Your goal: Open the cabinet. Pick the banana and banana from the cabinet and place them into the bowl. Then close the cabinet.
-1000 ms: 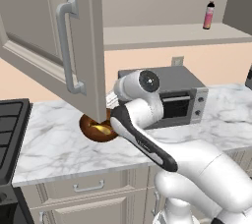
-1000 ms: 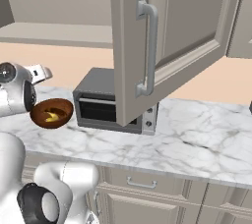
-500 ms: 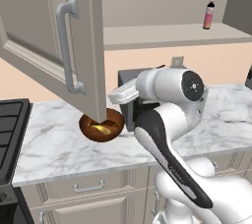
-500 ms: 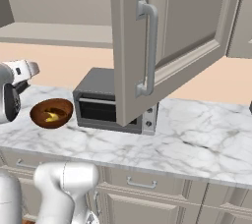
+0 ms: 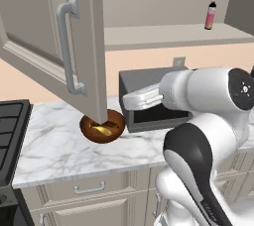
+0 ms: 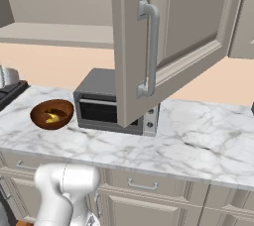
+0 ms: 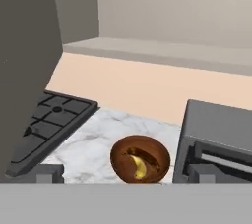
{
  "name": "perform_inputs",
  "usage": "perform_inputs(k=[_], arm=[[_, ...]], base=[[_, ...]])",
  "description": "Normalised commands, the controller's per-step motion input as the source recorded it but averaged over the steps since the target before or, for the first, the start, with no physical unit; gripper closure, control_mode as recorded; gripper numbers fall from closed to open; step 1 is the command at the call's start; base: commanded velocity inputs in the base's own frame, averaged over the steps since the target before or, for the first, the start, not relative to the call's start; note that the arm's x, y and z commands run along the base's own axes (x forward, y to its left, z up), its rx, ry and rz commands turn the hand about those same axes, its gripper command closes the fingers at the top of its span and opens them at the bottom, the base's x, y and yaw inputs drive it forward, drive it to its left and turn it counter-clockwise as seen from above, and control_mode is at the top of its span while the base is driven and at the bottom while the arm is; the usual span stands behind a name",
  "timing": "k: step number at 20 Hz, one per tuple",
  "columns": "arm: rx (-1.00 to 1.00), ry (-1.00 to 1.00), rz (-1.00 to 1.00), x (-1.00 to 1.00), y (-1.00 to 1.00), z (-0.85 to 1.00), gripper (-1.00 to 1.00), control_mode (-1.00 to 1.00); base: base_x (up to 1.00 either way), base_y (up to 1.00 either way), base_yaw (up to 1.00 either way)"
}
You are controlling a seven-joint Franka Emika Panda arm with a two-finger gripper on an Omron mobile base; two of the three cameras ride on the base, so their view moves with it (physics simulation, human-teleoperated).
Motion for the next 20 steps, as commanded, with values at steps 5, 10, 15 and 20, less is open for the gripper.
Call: perform_inputs(k=[5,10,15,20], arm=[[0.12,0.12,-0.08,-1.00,-0.43,0.22,-1.00,-1.00],[0.06,-0.17,-0.02,-0.90,-0.19,0.21,-1.00,-1.00],[-0.01,-0.33,0.00,-0.10,0.71,0.00,-1.00,-1.00],[-0.09,-0.37,-0.07,0.00,0.78,0.06,-1.00,-1.00]], base=[[0.00,0.00,0.00],[0.00,0.00,0.00],[0.00,0.00,0.00],[0.00,0.00,0.00]])
